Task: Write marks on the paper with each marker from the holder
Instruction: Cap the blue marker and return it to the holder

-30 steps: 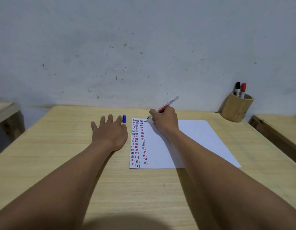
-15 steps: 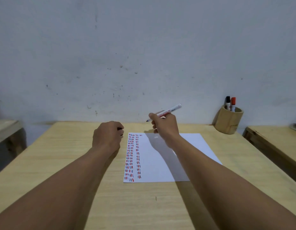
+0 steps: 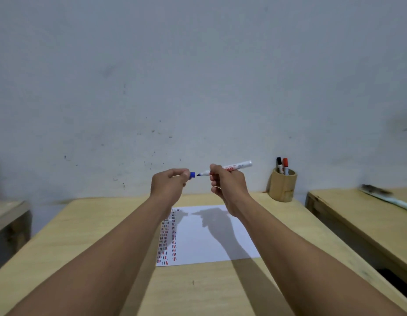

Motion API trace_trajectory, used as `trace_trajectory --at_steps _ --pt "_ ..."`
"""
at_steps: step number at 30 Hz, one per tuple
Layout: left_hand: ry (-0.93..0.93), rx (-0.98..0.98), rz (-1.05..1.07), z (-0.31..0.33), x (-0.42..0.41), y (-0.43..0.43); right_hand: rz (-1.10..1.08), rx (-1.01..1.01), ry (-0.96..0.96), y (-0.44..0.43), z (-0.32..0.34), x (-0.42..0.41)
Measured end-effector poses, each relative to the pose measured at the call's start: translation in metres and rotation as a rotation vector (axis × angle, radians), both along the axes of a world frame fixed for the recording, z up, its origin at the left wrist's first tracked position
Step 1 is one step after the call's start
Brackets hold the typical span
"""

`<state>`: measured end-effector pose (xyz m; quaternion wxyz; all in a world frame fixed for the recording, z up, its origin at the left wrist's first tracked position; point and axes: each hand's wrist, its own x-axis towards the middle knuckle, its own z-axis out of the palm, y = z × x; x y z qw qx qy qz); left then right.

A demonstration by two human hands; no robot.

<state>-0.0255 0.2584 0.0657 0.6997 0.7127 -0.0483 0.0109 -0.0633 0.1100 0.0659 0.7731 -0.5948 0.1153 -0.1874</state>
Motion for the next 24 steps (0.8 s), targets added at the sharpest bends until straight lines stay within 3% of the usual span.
trace_trajectory --at_steps 18,24 --pt "0.012 -0.061 -0.118 0.028 -0.036 -0.042 0.046 0.111 -0.056 -0.028 0.02 -0.043" --pt "-0.069 -0.027 -0.077 0.026 -0.037 -0.049 0.073 0.228 -0.007 -0.032 0.02 -0.045"
